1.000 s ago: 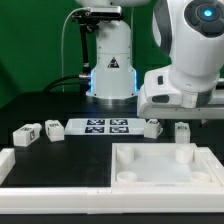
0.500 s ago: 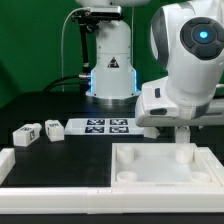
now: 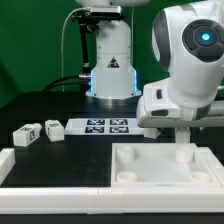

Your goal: Assemble one leg

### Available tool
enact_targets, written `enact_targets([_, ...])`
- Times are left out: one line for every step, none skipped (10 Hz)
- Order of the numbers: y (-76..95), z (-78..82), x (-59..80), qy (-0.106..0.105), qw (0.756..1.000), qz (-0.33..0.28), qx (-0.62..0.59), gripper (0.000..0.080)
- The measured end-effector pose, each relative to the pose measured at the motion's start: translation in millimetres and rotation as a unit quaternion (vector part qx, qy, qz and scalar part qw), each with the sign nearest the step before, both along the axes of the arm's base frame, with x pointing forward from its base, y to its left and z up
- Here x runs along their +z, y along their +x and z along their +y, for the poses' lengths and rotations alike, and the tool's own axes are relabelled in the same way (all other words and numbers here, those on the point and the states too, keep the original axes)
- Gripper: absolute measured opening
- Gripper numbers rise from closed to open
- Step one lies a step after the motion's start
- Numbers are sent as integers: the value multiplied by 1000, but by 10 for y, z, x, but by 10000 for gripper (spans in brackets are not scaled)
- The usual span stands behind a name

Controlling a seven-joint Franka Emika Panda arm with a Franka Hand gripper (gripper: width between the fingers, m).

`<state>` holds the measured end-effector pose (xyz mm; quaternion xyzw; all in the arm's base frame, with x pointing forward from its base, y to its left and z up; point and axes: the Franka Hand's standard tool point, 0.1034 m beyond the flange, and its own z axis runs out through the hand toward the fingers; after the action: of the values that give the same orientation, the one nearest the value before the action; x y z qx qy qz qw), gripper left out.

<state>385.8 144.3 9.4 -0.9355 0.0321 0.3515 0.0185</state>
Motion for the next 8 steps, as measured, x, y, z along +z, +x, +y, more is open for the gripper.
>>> enact_targets([-18,22,0,-7,1000,3,-5,529])
enact_targets([-12,14,-4,-6,1000,3,-4,392])
enact_targets([-1,-12,-5,-2,1000,2,-2,287])
enact_targets([0,-16,-5,-2,1000,2,-2,287])
enact_targets([0,-14,-5,-2,1000,2,-2,287])
enact_targets([0,-14,-5,-2,1000,2,-2,287])
enact_targets([0,-14,-5,-2,1000,2,-2,287])
enact_targets([0,-14,-5,-2,1000,2,-2,287])
